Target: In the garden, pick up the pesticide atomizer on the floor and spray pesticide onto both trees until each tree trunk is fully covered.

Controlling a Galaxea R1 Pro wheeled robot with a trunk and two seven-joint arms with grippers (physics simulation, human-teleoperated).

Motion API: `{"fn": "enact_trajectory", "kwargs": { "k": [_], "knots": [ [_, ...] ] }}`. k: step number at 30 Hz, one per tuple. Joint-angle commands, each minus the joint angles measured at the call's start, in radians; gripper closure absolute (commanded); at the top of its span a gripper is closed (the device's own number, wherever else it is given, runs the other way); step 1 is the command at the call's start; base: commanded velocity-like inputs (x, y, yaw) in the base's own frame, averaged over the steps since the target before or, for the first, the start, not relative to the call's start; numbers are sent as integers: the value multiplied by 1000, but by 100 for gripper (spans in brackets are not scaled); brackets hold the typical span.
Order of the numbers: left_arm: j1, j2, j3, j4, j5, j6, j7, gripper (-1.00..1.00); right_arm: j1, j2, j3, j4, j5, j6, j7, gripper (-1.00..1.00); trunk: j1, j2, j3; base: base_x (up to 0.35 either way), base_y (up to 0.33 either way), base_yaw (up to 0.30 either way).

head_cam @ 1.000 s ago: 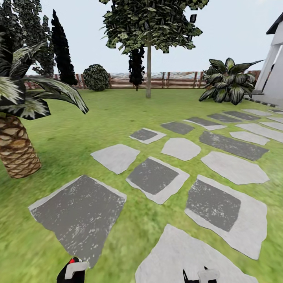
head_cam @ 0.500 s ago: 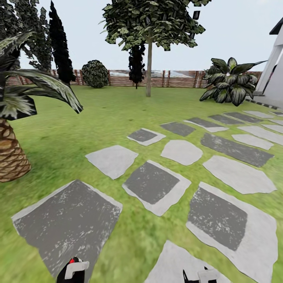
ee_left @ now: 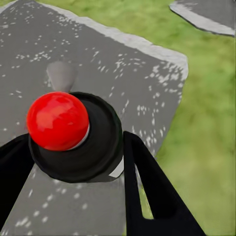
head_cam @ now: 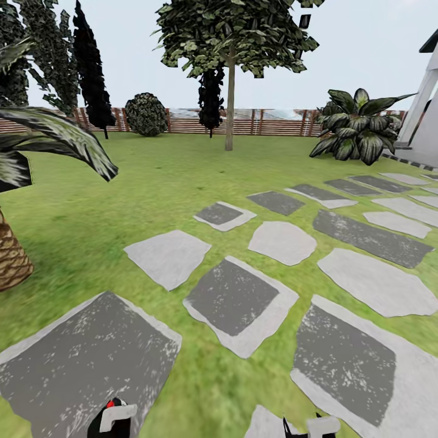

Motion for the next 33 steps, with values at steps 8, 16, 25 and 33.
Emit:
{"fn": "enact_trajectory", "kwargs": {
  "k": [8, 16, 25, 33],
  "knots": [
    [0, -1, -2, 0, -1, 0, 0, 100, 0, 0, 0, 0, 1, 1, 0, -100, 0, 0, 0, 339, -72, 0],
    [0, -1, -1, 0, -2, 0, 0, 100, 0, 0, 0, 0, 1, 1, 0, -100, 0, 0, 0, 339, -72, 0],
    [0, -2, -2, 0, -2, 0, 0, 100, 0, 0, 1, 0, 1, 1, 0, -100, 0, 0, 0, 339, -72, 0],
    [0, -1, -1, 0, -2, -1, 0, 100, 0, 0, 2, 0, 1, 1, 1, -100, 0, 0, 0, 339, -72, 0]
  ]
}}
